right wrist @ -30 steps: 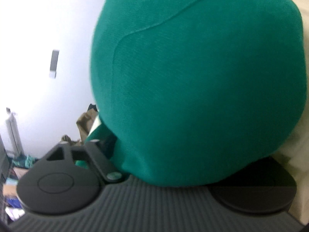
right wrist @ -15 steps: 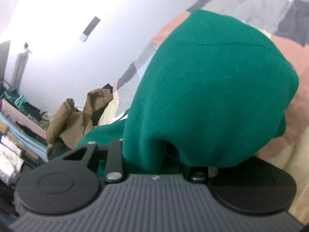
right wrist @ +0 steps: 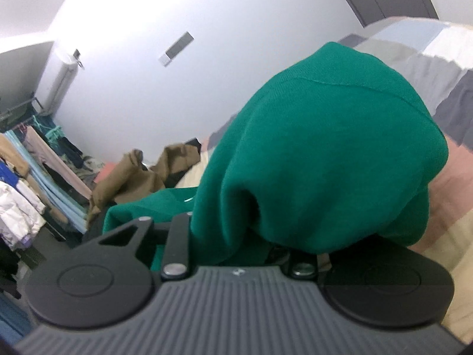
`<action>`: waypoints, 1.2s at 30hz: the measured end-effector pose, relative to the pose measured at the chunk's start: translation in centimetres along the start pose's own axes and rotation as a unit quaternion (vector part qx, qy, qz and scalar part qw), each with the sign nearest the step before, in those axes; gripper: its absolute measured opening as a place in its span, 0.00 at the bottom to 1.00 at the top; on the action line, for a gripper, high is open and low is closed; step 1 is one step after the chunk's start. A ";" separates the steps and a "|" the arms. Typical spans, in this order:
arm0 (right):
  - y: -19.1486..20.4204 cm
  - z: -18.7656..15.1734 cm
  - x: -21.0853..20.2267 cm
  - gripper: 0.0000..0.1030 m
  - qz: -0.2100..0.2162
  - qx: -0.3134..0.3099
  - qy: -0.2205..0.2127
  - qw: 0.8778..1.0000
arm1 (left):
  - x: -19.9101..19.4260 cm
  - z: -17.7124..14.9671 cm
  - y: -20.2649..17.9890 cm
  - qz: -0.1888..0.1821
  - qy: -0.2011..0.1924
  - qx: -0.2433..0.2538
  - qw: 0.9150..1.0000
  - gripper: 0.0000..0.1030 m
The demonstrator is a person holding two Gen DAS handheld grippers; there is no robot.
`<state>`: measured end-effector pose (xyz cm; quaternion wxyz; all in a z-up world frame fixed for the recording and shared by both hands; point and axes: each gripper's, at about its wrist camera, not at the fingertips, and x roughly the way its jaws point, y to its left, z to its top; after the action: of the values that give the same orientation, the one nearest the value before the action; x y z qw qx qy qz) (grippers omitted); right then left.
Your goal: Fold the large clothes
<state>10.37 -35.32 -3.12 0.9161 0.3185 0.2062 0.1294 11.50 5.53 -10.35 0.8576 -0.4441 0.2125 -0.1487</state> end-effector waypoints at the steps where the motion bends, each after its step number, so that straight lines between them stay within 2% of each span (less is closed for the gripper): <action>1: 0.0 0.3 -0.5 0.34 0.002 -0.002 -0.004 1.000 | -0.2 -0.2 -0.7 -0.005 0.003 0.008 1.000 0.35; 5: -1.2 2.3 -4.0 0.34 0.015 -0.006 -0.027 1.000 | 0.0 -1.3 -4.6 -0.029 0.009 0.034 0.999 0.35; 11: -2.5 6.7 -8.2 0.34 0.020 -0.021 -0.072 0.997 | 3.2 -2.4 -11.8 -0.065 0.021 0.060 0.996 0.36; 17: -5.2 13.3 -11.2 0.34 0.004 -0.015 -0.119 0.993 | 10.4 -3.8 -19.9 -0.105 0.036 0.076 0.991 0.36; 22: -9.2 17.9 -12.1 0.34 -0.022 -0.012 -0.151 0.988 | 18.0 -6.2 -24.2 -0.119 0.062 0.082 0.988 0.36; 25: -12.0 19.7 -11.5 0.34 -0.040 -0.003 -0.159 0.986 | 22.5 -8.0 -25.0 -0.120 0.077 0.080 0.987 0.36; 29: -17.0 20.6 -9.6 0.34 -0.061 0.002 -0.157 0.986 | 28.8 -10.4 -24.0 -0.094 0.101 0.074 0.988 0.36; 32: -20.6 20.3 -7.7 0.34 -0.069 0.013 -0.145 0.987 | 32.2 -12.2 -22.6 -0.078 0.102 0.090 0.988 0.36; 36: -24.8 18.8 -4.3 0.34 -0.073 0.035 -0.123 0.989 | 36.0 -13.5 -19.6 -0.050 0.120 0.085 0.988 0.35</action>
<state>17.85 -65.86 -4.23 0.9300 0.3475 0.1190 0.0148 34.66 -30.90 -9.56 0.8521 -0.3587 0.2775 -0.2612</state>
